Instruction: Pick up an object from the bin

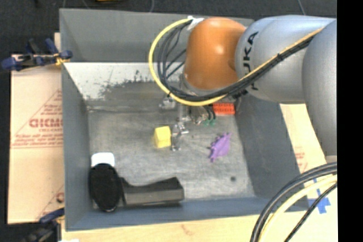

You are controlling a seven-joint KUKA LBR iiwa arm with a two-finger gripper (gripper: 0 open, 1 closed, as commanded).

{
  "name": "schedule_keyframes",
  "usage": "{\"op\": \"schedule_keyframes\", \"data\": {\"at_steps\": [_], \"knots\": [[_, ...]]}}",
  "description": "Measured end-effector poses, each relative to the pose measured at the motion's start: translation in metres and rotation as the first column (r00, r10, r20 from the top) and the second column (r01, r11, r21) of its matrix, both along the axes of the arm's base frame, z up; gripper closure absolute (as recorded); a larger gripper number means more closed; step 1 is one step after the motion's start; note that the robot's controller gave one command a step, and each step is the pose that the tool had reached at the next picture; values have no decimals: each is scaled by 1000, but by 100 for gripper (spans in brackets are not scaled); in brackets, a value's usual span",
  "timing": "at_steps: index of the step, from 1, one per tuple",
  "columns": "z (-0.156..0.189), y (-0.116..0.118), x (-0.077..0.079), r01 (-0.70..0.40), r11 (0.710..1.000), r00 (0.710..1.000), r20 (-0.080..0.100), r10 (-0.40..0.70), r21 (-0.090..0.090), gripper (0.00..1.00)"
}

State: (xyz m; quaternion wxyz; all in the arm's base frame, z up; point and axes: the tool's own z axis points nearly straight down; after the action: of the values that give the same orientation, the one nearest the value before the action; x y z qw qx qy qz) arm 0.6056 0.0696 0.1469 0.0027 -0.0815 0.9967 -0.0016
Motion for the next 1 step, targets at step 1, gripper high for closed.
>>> {"op": "schedule_keyframes", "data": {"at_steps": [1], "knots": [[-29, -10, -4, -140, 990, 990, -1, 140, 2, 0]]}}
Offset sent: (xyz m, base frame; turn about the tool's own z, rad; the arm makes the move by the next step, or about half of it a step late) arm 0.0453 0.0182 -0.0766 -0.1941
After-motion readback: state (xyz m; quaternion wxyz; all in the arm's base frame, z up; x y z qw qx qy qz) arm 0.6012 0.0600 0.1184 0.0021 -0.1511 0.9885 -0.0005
